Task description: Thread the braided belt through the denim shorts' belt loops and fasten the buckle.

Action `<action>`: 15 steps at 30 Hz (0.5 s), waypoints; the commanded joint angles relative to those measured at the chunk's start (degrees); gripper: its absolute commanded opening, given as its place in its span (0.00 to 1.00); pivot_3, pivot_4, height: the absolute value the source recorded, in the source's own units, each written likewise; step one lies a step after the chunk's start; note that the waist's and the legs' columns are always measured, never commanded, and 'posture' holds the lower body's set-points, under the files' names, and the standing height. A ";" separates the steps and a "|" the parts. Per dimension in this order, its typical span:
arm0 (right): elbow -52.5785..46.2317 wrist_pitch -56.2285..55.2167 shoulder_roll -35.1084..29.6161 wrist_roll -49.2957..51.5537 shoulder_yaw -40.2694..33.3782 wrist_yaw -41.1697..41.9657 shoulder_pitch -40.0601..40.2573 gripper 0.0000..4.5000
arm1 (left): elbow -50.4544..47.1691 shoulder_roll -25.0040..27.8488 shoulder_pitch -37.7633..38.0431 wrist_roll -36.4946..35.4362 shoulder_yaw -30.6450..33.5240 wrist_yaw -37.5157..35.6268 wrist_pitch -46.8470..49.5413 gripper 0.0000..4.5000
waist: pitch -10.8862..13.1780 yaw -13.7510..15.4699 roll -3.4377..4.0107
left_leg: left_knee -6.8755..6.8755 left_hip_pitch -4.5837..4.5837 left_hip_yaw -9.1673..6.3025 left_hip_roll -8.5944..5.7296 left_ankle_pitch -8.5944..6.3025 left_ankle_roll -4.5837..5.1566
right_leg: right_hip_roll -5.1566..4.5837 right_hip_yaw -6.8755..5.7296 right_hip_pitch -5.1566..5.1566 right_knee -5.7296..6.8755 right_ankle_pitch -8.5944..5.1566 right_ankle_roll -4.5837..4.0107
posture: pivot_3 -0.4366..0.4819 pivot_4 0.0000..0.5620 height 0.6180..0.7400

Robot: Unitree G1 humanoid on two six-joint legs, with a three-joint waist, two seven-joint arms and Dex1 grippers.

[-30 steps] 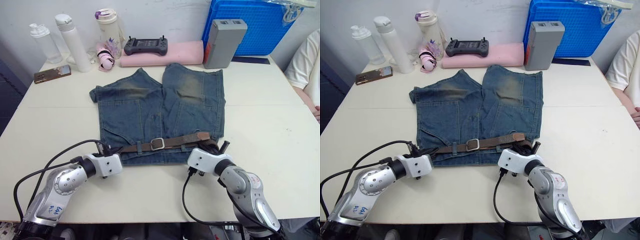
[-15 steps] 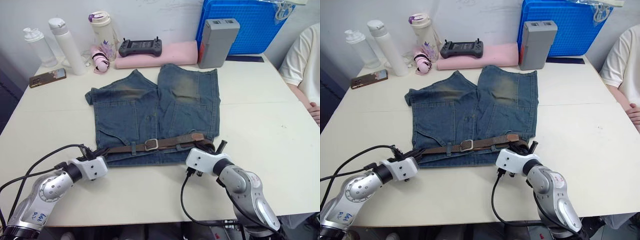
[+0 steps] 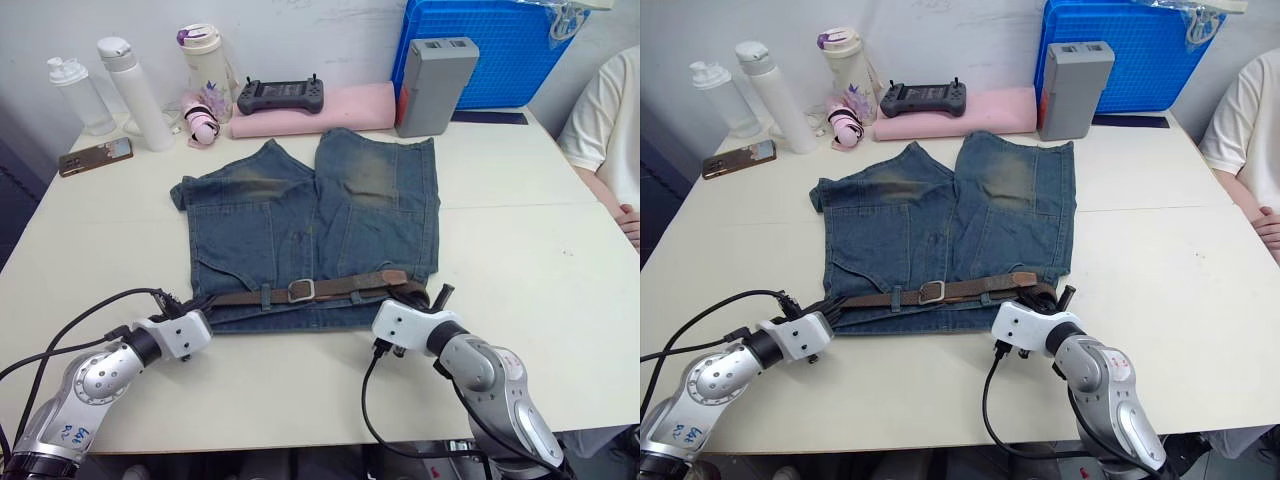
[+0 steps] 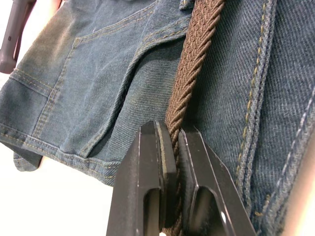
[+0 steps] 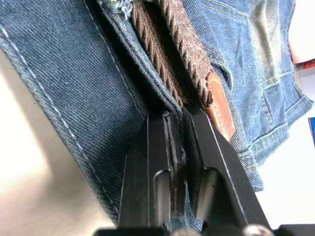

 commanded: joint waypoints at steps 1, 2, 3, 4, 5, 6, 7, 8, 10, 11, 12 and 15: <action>0.17 3.36 -1.42 -1.57 -3.17 -0.04 1.60 0.00 | 9.43 1.31 2.70 0.96 2.46 -0.24 2.60 0.00 | -0.01 -0.03 0.02 | -0.01 0.01 0.00 0.00 0.00 0.00 | 0.00 0.00 0.00 0.00 0.00 0.00 | 0.48 0.27 0.79; 0.07 3.79 -1.09 -1.38 -2.78 0.35 1.78 0.00 | 8.86 0.92 2.54 0.45 1.99 -0.66 1.82 0.00 | -0.01 -0.03 0.02 | -0.01 0.01 0.00 0.00 0.00 0.00 | 0.00 0.00 0.00 0.00 0.00 0.00 | 0.48 0.27 0.79; 0.15 4.18 -0.99 -1.97 -1.84 0.84 2.29 0.00 | 7.68 0.37 2.48 0.16 0.95 -1.39 1.23 0.00 | -0.01 -0.04 0.01 | -0.01 0.01 0.00 0.00 0.00 -0.01 | 0.00 0.00 0.00 0.00 0.00 0.00 | 0.48 0.27 0.79; 0.21 4.37 -0.99 -2.41 -1.23 1.16 2.67 0.00 | 6.86 -0.01 2.47 0.04 0.23 -1.88 0.90 0.00 | -0.02 -0.04 0.01 | -0.01 0.01 0.00 0.00 -0.01 -0.01 | 0.00 0.00 0.00 0.00 0.00 0.00 | 0.48 0.27 0.79; 0.34 5.18 -1.01 -2.83 -0.58 1.90 3.09 0.00 | 5.73 -0.54 2.65 -0.42 -0.59 -2.72 0.82 0.00 | -0.03 -0.02 0.01 | -0.01 0.01 0.00 0.00 -0.02 -0.01 | 0.00 0.00 0.00 0.00 0.00 0.00 | 0.48 0.27 0.79; 0.40 5.82 -1.06 -3.04 -0.18 2.42 3.38 0.00 | 4.94 -0.95 2.80 -0.73 -1.09 -3.33 0.79 0.00 | -0.05 0.01 0.02 | -0.01 0.01 0.00 0.00 -0.03 -0.01 | 0.00 0.00 0.00 0.00 0.00 0.00 | 0.48 0.27 0.79; 0.45 7.19 -0.84 -2.69 -0.55 3.06 3.47 0.09 | 3.80 -1.34 3.06 -1.84 -1.36 -4.28 0.28 0.00 | -0.08 0.05 0.03 | -0.01 0.01 0.00 -0.01 -0.05 0.00 | 0.00 0.00 0.01 -0.01 0.00 0.00 | 0.48 0.27 0.79; 0.47 8.16 -0.71 -2.40 -0.85 3.44 3.54 0.18 | 3.01 -1.66 3.25 -2.56 -1.48 -4.96 -0.09 0.00 | -0.09 0.05 0.02 | 0.00 0.01 0.00 -0.02 -0.07 0.01 | -0.01 0.00 0.01 -0.01 0.00 0.00 | 0.48 0.27 0.79; 0.24 8.81 -1.23 -1.43 -1.93 3.79 3.12 0.34 | 1.08 -1.94 3.68 -4.94 -0.97 -6.83 0.67 0.19 | -0.26 0.06 -0.16 | 0.00 0.01 -0.01 -0.02 -0.09 0.03 | -0.01 0.00 0.03 -0.01 0.00 0.00 | 0.48 0.27 0.79; -0.44 9.63 -1.43 0.19 -2.87 5.07 2.72 0.44 | -0.58 -1.50 3.98 -7.97 -0.44 -9.22 1.56 0.28 | -0.36 0.10 -0.32 | 0.00 0.02 -0.03 -0.01 -0.11 0.02 | -0.01 -0.01 0.04 -0.01 0.00 0.00 | 0.48 0.27 0.79; -0.94 10.28 -1.54 1.38 -3.53 6.04 2.45 0.54 | -1.80 -1.18 4.19 -10.17 -0.01 -11.02 2.22 0.35 | -0.45 0.20 -0.45 | 0.01 0.04 -0.04 0.00 -0.12 0.02 | -0.01 -0.02 0.08 -0.02 0.00 0.00 | 0.48 0.27 0.79; -4.37 14.26 -4.34 7.64 -6.69 13.97 1.56 0.84 | -9.47 1.90 4.67 -23.88 2.34 -21.16 11.78 0.64 | -0.56 0.75 -0.65 | 0.16 0.04 -0.24 0.08 -0.21 0.08 | -0.02 -0.12 0.33 -0.19 0.00 0.00 | 0.48 0.27 0.79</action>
